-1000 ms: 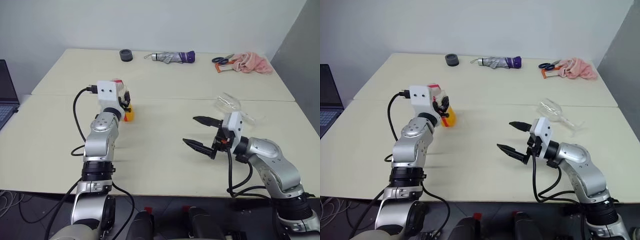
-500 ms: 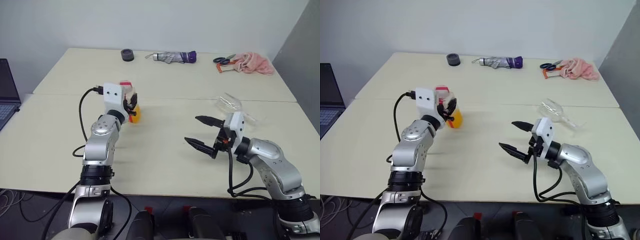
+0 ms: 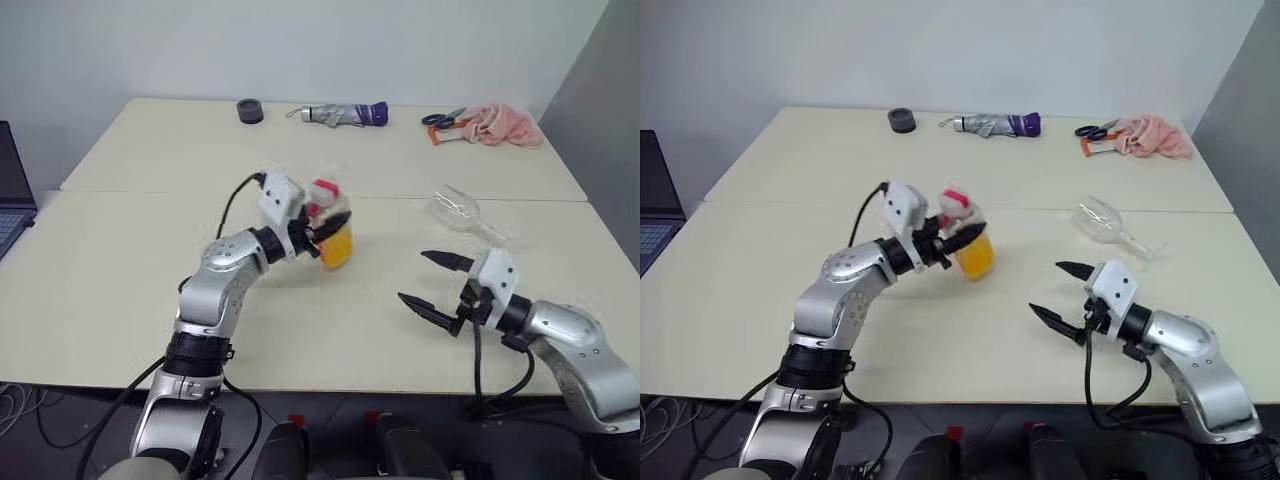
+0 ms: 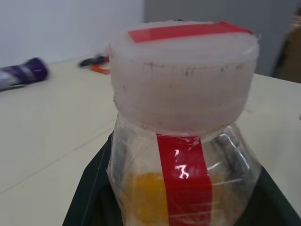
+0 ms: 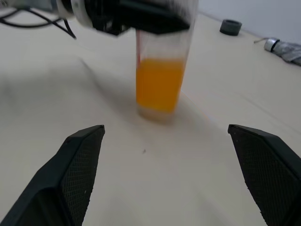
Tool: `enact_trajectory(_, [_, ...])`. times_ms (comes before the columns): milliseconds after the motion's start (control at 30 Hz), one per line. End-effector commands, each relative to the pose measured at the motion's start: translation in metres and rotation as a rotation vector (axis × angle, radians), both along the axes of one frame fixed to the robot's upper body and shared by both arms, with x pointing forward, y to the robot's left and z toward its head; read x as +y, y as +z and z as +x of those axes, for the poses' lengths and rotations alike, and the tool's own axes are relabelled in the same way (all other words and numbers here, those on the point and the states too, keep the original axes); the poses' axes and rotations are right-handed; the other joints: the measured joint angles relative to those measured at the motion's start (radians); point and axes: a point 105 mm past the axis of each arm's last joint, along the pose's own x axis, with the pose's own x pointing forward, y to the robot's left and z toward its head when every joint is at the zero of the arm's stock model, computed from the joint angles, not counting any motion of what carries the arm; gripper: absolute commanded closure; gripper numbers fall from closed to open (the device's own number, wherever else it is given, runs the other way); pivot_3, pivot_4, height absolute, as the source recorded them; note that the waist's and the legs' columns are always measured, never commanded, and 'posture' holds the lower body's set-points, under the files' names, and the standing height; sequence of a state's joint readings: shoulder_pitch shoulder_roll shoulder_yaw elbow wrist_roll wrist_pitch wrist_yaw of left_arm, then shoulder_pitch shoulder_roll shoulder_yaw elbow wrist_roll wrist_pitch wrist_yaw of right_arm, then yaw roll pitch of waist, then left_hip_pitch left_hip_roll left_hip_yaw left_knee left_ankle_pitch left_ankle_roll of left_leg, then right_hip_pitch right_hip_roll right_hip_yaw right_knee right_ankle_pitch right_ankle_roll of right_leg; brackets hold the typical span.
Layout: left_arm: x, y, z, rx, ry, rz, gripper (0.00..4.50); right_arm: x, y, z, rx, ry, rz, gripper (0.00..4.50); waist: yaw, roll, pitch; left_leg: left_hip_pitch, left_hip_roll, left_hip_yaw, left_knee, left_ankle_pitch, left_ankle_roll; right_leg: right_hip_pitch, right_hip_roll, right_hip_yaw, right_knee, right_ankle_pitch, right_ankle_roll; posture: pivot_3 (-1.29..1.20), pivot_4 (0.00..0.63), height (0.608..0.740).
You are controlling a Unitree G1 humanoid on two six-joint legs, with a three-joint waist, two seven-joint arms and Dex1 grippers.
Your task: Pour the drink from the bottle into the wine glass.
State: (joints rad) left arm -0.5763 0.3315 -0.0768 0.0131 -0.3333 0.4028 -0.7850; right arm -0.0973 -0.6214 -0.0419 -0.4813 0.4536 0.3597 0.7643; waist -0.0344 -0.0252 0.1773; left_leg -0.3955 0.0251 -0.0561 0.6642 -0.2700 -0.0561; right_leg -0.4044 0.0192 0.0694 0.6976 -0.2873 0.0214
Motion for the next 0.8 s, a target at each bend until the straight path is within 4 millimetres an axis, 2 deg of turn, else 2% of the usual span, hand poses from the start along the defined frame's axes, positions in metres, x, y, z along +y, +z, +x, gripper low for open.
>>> enact_trajectory(33, [-0.015, 0.007, -0.016, -0.042, -0.184, 0.036, 2.66, 0.01, 0.037, -0.005, -0.065, 0.027, 0.083, 0.0, 0.0, 0.0, 0.0, 0.0, 0.0, 0.0, 0.0, 0.0, 0.0, 0.0, 0.0, 0.0, 0.0, 0.0, 0.0, 0.0, 0.15, 0.74])
enact_trajectory(167, [-0.021, -0.001, -0.018, -0.075, -0.28, 0.117, 2.66, 0.024, 0.048, -0.001, -0.037, 0.015, 0.073, 0.0, 0.002, 0.0, 0.0, 0.0, 0.0, -0.001, 0.0, 0.0, 0.0, 0.0, 0.001, 0.0, 0.0, 0.0, 0.0, 0.0, 0.15, 0.74])
enact_trajectory(467, [-0.03, -0.003, -0.013, -0.098, -0.373, 0.138, 2.66, 0.058, 0.061, 0.007, -0.019, 0.075, 0.078, 0.0, 0.002, 0.0, 0.0, -0.002, 0.0, 0.0, 0.0, 0.0, 0.0, -0.001, 0.001, 0.0, -0.001, 0.0, 0.0, 0.0, 0.15, 0.74])
enact_trajectory(800, [-0.033, -0.008, -0.016, -0.099, -0.395, 0.144, 2.66, 0.073, 0.061, 0.026, -0.045, 0.044, 0.084, 0.0, 0.002, 0.0, 0.0, -0.003, 0.0, -0.001, 0.0, 0.0, 0.0, -0.001, 0.0, -0.001, -0.001, 0.0, 0.0, 0.0, 0.15, 0.74])
